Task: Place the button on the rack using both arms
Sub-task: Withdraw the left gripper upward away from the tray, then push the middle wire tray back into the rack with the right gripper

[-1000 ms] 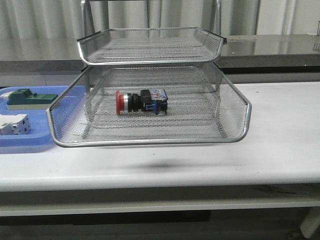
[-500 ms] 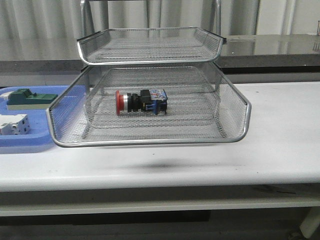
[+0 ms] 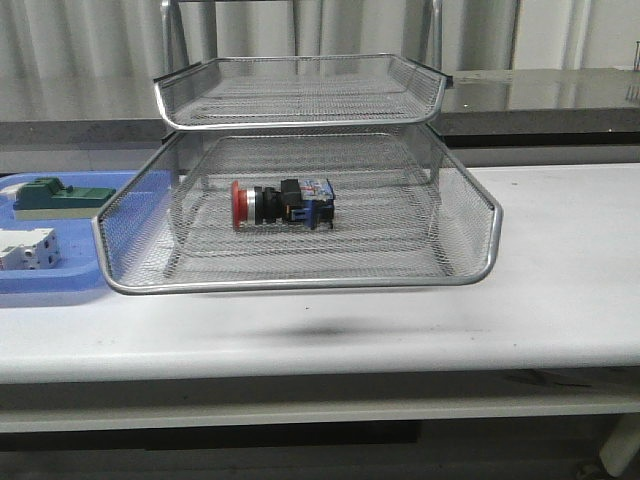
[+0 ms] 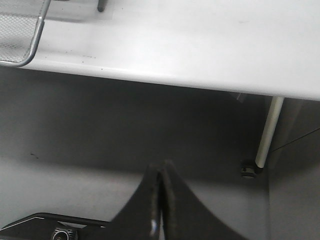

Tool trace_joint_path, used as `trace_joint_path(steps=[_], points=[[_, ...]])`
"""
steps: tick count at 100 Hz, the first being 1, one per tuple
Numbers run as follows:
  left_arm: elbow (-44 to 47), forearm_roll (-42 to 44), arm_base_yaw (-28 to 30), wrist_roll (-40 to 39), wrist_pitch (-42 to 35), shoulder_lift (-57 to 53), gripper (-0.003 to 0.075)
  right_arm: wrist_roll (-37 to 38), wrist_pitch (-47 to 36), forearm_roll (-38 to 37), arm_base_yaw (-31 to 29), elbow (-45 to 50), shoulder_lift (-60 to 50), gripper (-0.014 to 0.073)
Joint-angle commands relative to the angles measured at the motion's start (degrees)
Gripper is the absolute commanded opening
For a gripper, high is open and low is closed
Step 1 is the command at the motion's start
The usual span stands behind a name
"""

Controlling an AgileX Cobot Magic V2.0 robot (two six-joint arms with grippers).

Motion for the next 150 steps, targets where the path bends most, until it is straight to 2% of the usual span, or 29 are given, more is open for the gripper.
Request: trace_joint_path(steps=[1, 37, 53, 66, 88, 106, 150], points=[[-1.57, -0.49, 0.09, -0.46, -4.22, 0.35, -0.0020, -0.12, -2.96, -0.74, -0.13, -1.87, 0.21, -0.0067], [-1.57, -0.49, 0.09, -0.46, -4.22, 0.35, -0.0020, -0.12, -5.38, -0.19, -0.13, -1.87, 0.21, -0.0067], [-1.57, -0.49, 0.09, -0.46, -4.22, 0.35, -0.0020, -0.12, -11.13, 5.42, -0.13, -1.87, 1.22, -0.0065], [-1.57, -0.49, 0.09, -0.46, -4.22, 0.35, -0.0020, -0.92, -14.21, 10.07, -0.13, -1.87, 6.19, -0.0065], [-1.57, -0.49, 0.09, -0.46, -4.22, 0.35, -0.0020, -9.45, -15.66, 18.67, 0.81, -2.56, 19.74, -0.0065], [-1.57, -0.49, 0.09, -0.46, -4.22, 0.35, -0.0020, -13.90, -20.59, 23.82, 5.93, -2.72, 29.45, -0.0065], [-1.57, -0.49, 0.09, -0.46, -4.22, 0.35, -0.0020, -13.90, -33.24, 23.94, 24.57, -3.83, 46.10, -0.0065]])
